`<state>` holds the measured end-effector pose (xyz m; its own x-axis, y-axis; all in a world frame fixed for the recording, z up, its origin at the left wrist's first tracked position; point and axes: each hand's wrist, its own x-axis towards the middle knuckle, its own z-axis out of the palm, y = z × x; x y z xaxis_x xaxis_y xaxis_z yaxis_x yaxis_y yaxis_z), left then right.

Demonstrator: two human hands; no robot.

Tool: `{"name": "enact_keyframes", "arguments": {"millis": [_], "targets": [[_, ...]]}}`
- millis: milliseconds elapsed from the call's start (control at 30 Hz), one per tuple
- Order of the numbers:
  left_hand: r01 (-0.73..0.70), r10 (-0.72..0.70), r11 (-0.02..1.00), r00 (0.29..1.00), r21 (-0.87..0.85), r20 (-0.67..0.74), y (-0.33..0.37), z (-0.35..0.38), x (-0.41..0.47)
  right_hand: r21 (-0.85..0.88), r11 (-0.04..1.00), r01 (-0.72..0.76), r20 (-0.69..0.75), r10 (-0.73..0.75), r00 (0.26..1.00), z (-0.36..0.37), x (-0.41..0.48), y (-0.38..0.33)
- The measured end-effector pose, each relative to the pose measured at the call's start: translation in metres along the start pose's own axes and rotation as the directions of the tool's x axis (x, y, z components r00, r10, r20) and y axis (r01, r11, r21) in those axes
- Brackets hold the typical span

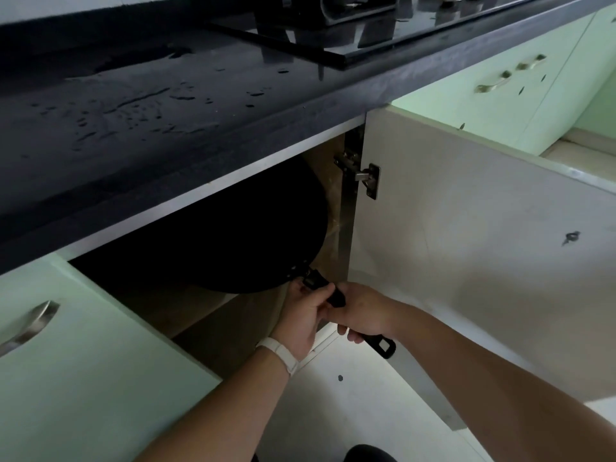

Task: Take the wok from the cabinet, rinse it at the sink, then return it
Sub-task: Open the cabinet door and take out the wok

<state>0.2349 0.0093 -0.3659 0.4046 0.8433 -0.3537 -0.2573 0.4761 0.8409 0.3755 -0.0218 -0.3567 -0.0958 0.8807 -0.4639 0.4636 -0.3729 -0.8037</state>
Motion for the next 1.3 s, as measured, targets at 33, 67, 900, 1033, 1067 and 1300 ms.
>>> {"name": "enact_keyframes", "arguments": {"millis": [33,67,900,1033,1067,1300], "targets": [[0.017,-0.017,0.999,1.000,-0.046,0.001,0.002,-0.001,0.003,0.050,0.999,-0.021,0.016,0.020,1.000,-0.001,0.000,0.000],[0.034,-0.033,0.996,0.999,-0.082,0.012,0.003,-0.001,0.006,0.093,0.995,-0.049,0.038,0.045,0.998,-0.002,-0.001,0.000],[0.167,-0.148,0.960,0.984,-0.227,0.097,-0.009,-0.019,-0.068,0.044,0.997,-0.065,-0.152,0.071,0.986,0.061,-0.085,-0.003],[0.201,-0.178,0.959,0.976,-0.200,0.128,-0.018,-0.023,-0.093,0.068,0.993,-0.095,-0.218,0.108,0.970,0.085,-0.116,-0.002],[0.214,-0.189,0.959,0.972,-0.188,0.141,-0.021,-0.024,-0.100,0.079,0.992,-0.100,-0.233,0.116,0.966,0.092,-0.125,-0.001],[0.281,-0.251,0.954,0.939,-0.105,0.237,-0.043,-0.013,-0.138,0.151,0.976,-0.156,-0.313,0.196,0.929,0.121,-0.179,0.014]]}}
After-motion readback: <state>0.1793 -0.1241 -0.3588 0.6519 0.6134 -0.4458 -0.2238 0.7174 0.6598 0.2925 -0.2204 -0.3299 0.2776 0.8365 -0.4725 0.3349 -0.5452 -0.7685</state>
